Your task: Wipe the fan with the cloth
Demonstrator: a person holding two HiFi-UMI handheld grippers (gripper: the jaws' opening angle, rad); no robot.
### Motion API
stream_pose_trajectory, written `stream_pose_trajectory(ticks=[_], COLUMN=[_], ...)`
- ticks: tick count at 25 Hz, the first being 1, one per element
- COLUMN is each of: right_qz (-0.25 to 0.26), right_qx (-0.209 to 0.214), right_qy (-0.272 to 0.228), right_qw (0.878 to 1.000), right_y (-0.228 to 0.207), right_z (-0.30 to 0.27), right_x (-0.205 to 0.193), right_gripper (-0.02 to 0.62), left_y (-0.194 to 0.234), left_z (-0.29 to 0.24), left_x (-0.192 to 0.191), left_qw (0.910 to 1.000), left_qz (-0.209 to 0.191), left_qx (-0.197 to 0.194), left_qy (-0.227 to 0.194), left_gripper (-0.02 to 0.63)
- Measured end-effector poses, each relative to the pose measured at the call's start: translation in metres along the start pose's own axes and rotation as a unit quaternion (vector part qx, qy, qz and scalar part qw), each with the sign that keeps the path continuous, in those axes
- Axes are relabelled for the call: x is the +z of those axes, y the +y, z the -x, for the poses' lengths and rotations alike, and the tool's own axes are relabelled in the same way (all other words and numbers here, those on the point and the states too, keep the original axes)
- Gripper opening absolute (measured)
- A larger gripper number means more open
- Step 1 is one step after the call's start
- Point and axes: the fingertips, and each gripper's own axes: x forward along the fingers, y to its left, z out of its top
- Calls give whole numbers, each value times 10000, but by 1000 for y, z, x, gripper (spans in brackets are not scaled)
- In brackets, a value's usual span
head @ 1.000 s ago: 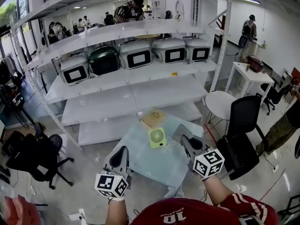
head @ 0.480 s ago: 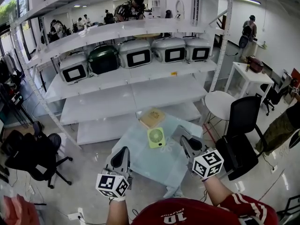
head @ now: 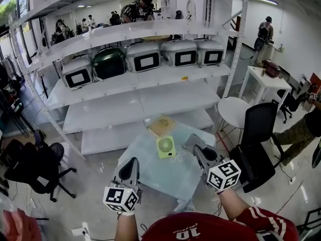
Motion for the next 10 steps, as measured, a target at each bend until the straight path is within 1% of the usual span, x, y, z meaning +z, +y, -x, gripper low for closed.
stream_pose_trajectory(ticks=[10], right_qz=[15], right_qx=[118], right_qy=[21], right_qw=[9999], right_y=[8], right_z=[-2], right_x=[1], right_gripper=[18], left_y=[-1], left_z=[3], left_x=[-2], left_qw=[10000], left_qz=[36], left_qx=[-23], left_qy=[27], left_gripper=[5])
